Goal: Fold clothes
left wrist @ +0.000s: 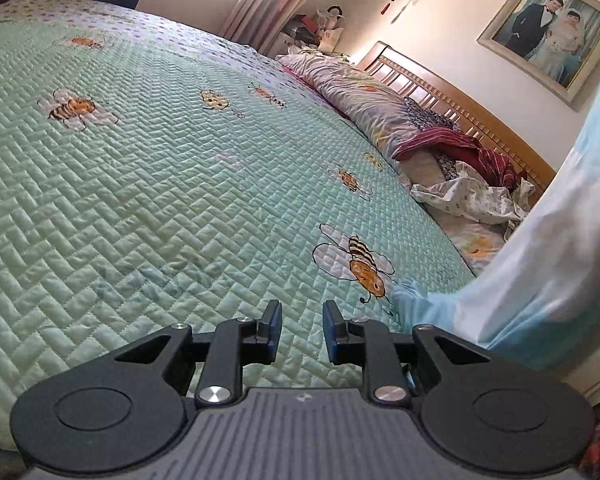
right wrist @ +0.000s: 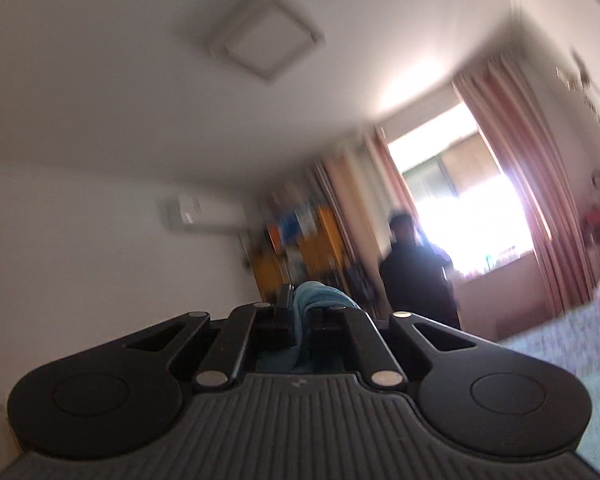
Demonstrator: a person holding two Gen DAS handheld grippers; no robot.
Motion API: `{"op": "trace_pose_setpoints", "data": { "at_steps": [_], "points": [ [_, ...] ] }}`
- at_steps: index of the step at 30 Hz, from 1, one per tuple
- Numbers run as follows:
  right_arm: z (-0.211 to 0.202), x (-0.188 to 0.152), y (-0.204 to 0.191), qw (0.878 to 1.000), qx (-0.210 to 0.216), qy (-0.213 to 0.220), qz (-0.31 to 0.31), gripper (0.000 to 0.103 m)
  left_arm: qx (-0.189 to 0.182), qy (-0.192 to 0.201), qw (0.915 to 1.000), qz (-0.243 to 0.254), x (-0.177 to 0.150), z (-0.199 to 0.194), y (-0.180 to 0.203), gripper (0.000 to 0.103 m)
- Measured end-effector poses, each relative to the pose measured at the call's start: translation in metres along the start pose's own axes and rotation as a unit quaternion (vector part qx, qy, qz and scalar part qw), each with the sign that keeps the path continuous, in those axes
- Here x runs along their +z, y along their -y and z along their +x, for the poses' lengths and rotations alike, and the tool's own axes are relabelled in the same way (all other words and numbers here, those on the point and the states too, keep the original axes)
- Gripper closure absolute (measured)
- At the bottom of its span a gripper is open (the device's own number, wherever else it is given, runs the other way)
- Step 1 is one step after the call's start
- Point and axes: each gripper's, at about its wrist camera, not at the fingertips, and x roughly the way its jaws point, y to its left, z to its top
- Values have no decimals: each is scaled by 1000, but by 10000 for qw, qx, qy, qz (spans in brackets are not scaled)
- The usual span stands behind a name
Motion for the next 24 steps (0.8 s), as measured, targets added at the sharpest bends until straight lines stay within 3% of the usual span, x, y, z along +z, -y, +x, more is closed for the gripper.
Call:
{"op": "trace_pose_setpoints", "data": {
  "at_steps": [4,6,7,8,10,11,12,16,20,24],
  "points": [
    [121,-34,40,9953,-802,-338,421,96,22,145,9996,-231,4,-5,-17,80],
    [202,-45,69,9853,-1666,-247,301,96,119,248,9990,-364,7,-9,-28,80],
    [244,-52,86,9788,-2007,-300,276,88,180,299,9986,-409,8,-12,-32,80],
    [284,-62,106,9745,-2150,-571,296,84,243,357,9980,-458,9,-16,-37,80],
    [342,-91,138,9632,-2180,-1534,336,65,346,461,9967,-565,9,-23,-47,80],
    [357,-115,154,9558,-2033,-2031,630,61,375,493,9960,-641,9,-26,-52,80],
    [363,-140,167,9469,-1834,-2477,917,56,399,506,9952,-735,9,-28,-59,77],
    [351,-240,202,9003,-1334,-3804,1644,56,524,441,9932,-943,10,-26,-75,74],
    [285,-297,217,8717,-1229,-4232,2145,55,518,284,9935,-975,9,-11,-73,74],
    [210,-315,226,8689,-1064,-4147,2485,51,568,27,9936,-976,11,10,-65,73]
  ]
}}
